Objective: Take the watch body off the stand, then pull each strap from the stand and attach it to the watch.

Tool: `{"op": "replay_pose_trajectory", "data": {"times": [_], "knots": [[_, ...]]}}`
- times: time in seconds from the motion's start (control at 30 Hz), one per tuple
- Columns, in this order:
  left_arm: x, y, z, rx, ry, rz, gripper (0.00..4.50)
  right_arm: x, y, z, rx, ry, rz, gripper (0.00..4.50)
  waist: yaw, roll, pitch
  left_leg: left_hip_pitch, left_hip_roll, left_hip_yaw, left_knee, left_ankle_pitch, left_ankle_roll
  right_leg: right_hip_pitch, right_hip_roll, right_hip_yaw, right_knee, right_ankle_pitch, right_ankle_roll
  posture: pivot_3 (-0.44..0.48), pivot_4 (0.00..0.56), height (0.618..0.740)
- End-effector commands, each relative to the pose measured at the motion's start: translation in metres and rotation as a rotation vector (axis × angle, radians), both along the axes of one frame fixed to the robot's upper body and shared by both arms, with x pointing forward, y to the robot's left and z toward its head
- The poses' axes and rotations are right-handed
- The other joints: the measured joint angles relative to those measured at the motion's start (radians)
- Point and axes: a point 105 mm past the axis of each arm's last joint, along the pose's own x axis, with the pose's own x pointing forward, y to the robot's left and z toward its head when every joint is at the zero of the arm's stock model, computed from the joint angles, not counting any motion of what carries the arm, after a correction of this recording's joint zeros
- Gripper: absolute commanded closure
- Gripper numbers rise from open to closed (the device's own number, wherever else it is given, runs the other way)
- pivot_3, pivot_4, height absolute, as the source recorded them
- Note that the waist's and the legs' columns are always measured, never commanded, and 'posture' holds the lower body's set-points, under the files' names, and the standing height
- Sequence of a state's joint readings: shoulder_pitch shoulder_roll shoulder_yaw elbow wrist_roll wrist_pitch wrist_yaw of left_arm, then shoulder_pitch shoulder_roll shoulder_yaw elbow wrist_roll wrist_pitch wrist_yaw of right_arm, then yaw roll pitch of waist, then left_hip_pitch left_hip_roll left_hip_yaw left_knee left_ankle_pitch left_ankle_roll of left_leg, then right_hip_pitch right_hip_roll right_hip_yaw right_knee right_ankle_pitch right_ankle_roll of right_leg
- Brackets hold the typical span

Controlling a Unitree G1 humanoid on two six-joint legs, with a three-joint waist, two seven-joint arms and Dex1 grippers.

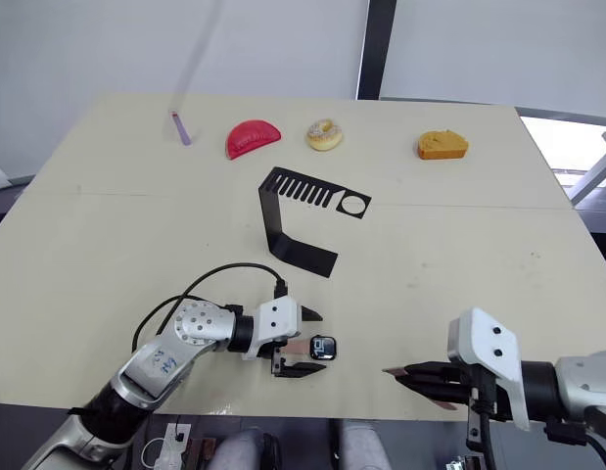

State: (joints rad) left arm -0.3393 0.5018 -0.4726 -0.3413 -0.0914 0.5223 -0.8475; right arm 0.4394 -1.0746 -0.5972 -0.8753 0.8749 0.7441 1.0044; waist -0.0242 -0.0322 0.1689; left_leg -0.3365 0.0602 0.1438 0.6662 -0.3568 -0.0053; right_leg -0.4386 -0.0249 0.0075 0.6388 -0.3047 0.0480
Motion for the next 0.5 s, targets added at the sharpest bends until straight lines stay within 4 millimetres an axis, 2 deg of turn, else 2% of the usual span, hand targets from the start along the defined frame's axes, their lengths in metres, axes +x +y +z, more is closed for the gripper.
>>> {"op": "replay_pose_trajectory", "data": {"times": [0.03,0.13,0.27,0.4,0.5], "knots": [[-0.004,-0.005,0.005,-0.01,-0.033,-0.03,0.02,-0.001,0.005,0.004,0.013,-0.027,0.005,4.5,0.0,0.0,0.0,0.0,0.0,0.0,0.0,0.0,0.0,0.0,0.0,0.0,0.0,0.0,0.0,0.0,0.15,0.737],[-0.005,-0.005,0.003,0.002,-0.035,-0.05,0.82,-0.001,0.006,0.003,0.02,-0.025,-0.003,4.5,0.0,0.0,0.0,0.0,0.0,0.0,0.0,0.0,0.0,0.0,0.0,0.0,0.0,0.0,0.0,0.0,0.15,0.737],[0.0,-0.004,0.004,0.011,-0.021,-0.057,2.83,-0.001,0.006,0.004,0.022,-0.027,-0.006,4.5,0.0,0.0,0.0,0.0,0.0,0.0,0.0,0.0,0.0,0.0,0.0,0.0,0.0,0.0,0.0,0.0,0.15,0.737],[0.005,-0.003,0.007,-0.006,0.018,-0.05,2.9,0.002,0.007,0.004,0.01,-0.054,-0.002,4.5,-0.001,0.0,0.0,0.001,-0.001,0.0,0.001,0.0,0.0,0.001,0.0,0.0,0.001,0.0,0.0,0.0,0.15,0.737],[0.007,-0.002,0.011,-0.047,0.129,-0.031,2.9,0.008,0.008,0.006,-0.006,-0.116,-0.004,4.5,-0.001,0.0,0.0,0.001,-0.001,0.0,0.001,0.0,0.0,0.0,0.0,0.0,0.002,0.0,0.0,0.0,0.15,0.737]]}}
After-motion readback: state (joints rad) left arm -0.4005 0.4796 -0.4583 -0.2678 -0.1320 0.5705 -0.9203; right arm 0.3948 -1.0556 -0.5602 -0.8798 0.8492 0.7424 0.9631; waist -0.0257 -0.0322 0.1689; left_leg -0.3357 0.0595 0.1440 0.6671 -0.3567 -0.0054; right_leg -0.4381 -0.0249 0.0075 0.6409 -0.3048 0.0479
